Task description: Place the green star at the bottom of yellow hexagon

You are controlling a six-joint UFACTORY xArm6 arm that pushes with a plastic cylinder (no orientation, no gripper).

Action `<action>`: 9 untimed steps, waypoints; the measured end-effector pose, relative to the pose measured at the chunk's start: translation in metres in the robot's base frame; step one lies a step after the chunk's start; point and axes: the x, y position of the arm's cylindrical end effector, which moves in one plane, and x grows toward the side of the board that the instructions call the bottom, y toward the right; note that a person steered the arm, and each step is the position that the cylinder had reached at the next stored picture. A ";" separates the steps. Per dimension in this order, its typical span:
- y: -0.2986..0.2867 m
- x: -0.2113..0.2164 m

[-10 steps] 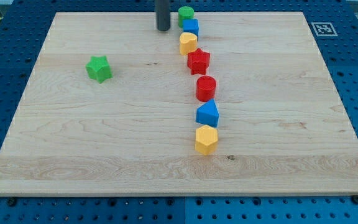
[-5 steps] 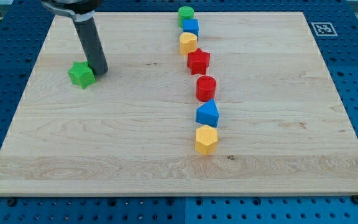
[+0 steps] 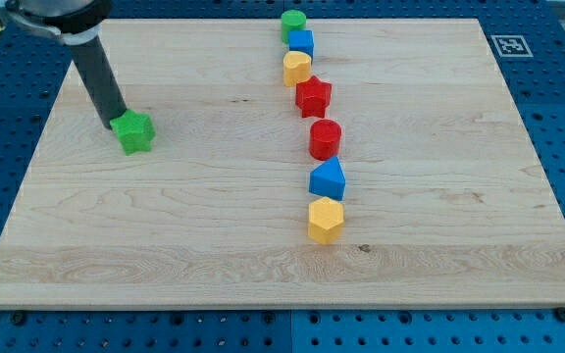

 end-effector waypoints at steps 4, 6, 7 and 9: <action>0.027 0.022; 0.065 0.015; 0.083 0.030; 0.093 0.091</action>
